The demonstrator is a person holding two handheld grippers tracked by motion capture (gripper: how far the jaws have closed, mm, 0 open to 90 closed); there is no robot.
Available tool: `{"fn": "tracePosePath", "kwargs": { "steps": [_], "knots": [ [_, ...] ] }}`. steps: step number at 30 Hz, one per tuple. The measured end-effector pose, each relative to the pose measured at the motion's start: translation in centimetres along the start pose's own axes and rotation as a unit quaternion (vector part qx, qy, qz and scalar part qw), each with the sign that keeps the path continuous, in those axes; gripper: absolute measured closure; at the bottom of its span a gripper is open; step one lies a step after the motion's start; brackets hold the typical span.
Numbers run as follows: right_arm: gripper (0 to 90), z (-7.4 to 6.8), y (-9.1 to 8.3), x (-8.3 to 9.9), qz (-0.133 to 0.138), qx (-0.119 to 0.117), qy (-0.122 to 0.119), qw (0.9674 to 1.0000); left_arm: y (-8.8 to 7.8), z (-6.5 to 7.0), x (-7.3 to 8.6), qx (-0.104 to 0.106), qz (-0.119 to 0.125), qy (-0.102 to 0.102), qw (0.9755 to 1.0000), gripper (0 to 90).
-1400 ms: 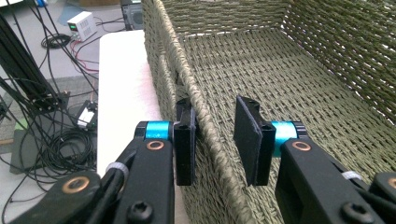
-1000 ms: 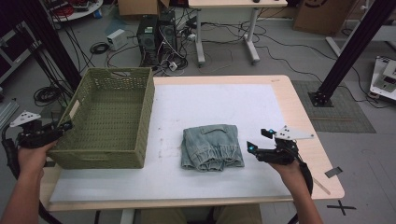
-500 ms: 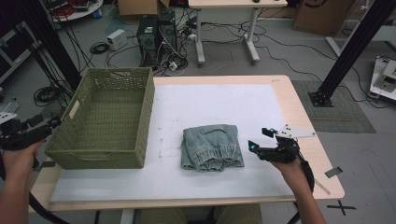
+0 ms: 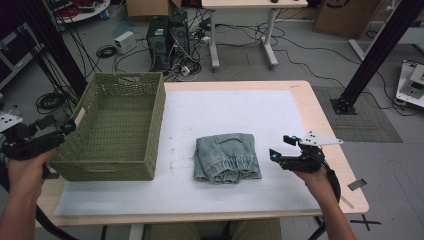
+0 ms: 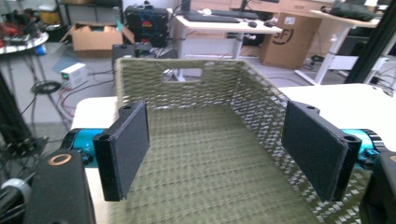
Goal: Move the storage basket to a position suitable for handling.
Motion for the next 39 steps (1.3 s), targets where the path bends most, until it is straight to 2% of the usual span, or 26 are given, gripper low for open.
{"fn": "tracePosePath", "kwargs": {
  "steps": [4,5,6,11,12,13,15,16,18,19,21,22,24,25,27,28,30,31,32,35,37,39],
  "knots": [
    [21.3,0.1,-0.1,0.1,0.0,-0.001,-0.002,1.0,0.8,2.5,0.3,0.017,-0.001,0.011,0.9998,23.4],
    [21.2,0.1,-0.1,0.1,-0.001,-0.001,-0.003,1.0,0.8,2.5,0.3,0.017,-0.001,0.011,0.9998,23.4],
    [21.3,0.1,-0.2,0.1,-0.002,-0.002,-0.005,1.0,1.3,3.8,0.4,0.027,0.002,0.014,0.9996,23.4],
    [21.2,0.1,-0.4,0.1,-0.006,-0.007,-0.007,0.9999,2.4,7.3,1.3,0.051,0.003,0.028,0.9983,23.4],
    [21.2,0.0,-0.5,0.1,-0.005,-0.008,-0.008,0.9999,2.4,7.3,1.3,0.051,0.003,0.028,0.9983,23.3],
    [21.3,0.0,-0.7,0.2,-0.005,-0.009,-0.008,0.9999,2.7,8.5,1.7,0.06,0.004,0.031,0.9977,23.4],
    [21.3,-0.1,-1.0,0.2,-0.006,-0.009,-0.01,0.9999,3.0,9.7,1.9,0.069,0.006,0.033,0.997,23.4],
    [21.3,-0.1,-1.0,0.2,-0.006,-0.009,-0.01,0.9999,3.0,9.7,1.9,0.069,0.006,0.033,0.997,23.4],
    [21.3,-0.2,-1.5,0.3,-0.004,-0.01,-0.012,0.9999,3.5,11.2,2.1,0.078,0.011,0.035,0.9963,23.4],
    [21.3,-0.2,-1.5,0.3,-0.004,-0.01,-0.012,0.9999,3.5,11.2,2.1,0.078,0.011,0.035,0.9963,23.4],
    [21.2,-0.1,-2.0,0.4,-0.001,-0.009,-0.009,0.9999,3.9,12.7,2.5,0.087,0.011,0.036,0.9955,23.4],
    [21.2,-0.1,-2.0,0.4,-0.001,-0.009,-0.009,0.9999,3.9,12.7,2.5,0.087,0.011,0.036,0.9955,23.4],
    [21.3,-0.2,-2.3,0.6,0.001,-0.009,-0.011,0.9999,4.3,13.7,2.7,0.091,0.01,0.043,0.9948,23.4],
    [21.2,-0.2,-2.3,0.6,0.001,-0.008,-0.01,0.9999,4.6,14.5,2.7,0.097,0.014,0.039,0.9944,23.4],
    [21.3,-0.2,-2.4,0.6,0.004,-0.009,-0.01,0.9999,4.9,15.3,2.8,0.104,0.014,0.037,0.9938,23.4],
    [21.3,-0.2,-2.4,0.6,0.004,-0.009,-0.01,0.9999,4.9,15.3,2.8,0.104,0.014,0.037,0.9938,23.4],
    [21.3,-0.3,-2.4,0.6,0.003,-0.01,-0.01,0.9999,5.3,16.7,2.8,0.114,0.017,0.041,0.9924,23.4],
    [21.2,-0.3,-2.4,0.6,0.004,-0.01,-0.012,0.9999,5.3,16.7,2.8,0.114,0.017,0.041,0.9924,23.4],
    [21.3,-0.3,-2.3,0.6,0.004,-0.01,-0.013,0.9999,5.5,17.6,2.9,0.117,0.021,0.045,0.9919,23.4],
    [21.3,-0.3,-2.3,0.5,0.008,-0.01,-0.014,0.9998,5.9,18.9,3.1,0.125,0.021,0.051,0.9907,23.4],
    [21.3,-0.3,-2.3,0.4,0.01,-0.01,-0.012,0.9998,6.0,19.2,3.2,0.127,0.022,0.049,0.9905,23.4],
    [21.3,-0.2,-2.3,0.3,0.013,-0.011,-0.01,0.9998,6.4,20.4,3.4,0.136,0.02,0.052,0.9892,23.4]
  ]
}}
Point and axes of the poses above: each handheld gripper's, and its own axes: y roughly forward along the jaws, x roughly out of its underside, z roughly to its right, the point moved 10 cm from there along y, roughly forward along the jaws, and after that the axes turned 4 degrees about -y, right-handed, at the moved point
